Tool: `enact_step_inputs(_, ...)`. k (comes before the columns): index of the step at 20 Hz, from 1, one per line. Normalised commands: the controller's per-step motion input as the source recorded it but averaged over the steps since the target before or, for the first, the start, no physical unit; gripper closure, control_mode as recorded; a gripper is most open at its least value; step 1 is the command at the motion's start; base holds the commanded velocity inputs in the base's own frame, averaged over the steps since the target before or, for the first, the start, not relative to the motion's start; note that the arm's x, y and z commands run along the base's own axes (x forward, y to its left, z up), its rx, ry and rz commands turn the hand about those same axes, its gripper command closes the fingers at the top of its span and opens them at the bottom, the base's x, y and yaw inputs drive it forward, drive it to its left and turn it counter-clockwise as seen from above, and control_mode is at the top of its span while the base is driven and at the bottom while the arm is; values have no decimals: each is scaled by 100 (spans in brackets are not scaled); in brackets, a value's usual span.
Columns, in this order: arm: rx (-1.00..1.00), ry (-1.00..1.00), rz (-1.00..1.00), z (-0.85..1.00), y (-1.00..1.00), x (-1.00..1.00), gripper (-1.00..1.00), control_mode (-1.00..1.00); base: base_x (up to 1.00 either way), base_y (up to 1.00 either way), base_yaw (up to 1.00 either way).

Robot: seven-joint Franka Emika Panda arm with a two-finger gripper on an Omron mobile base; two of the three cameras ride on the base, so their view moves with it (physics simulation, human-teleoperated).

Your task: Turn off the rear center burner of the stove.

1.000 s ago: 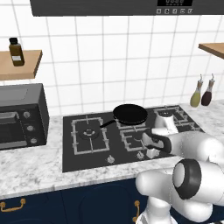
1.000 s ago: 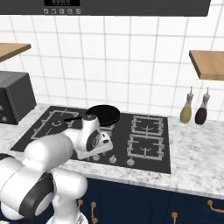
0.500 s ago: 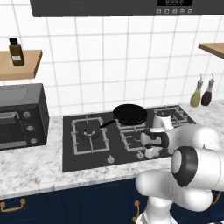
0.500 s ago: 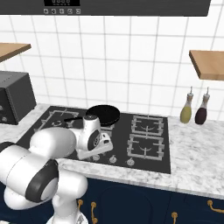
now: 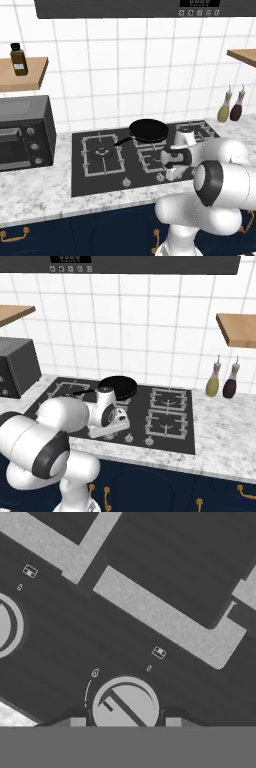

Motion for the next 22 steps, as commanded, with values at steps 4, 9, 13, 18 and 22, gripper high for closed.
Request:
enact_step_inputs(4,5,0,-24,0,0,9,100,-100,0,0,0)
enact_step_inputs(9,13,0,-41,0,0,0,100,-100,0,0,0)
enact_step_inputs(13,17,-6,-52,0,0,4,100,-100,0,0,0)
enact_step_inputs(18,19,-8,-61,0,0,4,100,-100,0,0,0)
enact_step_inputs(22,23,-11,-69,0,0,6,100,-100,0,0,0)
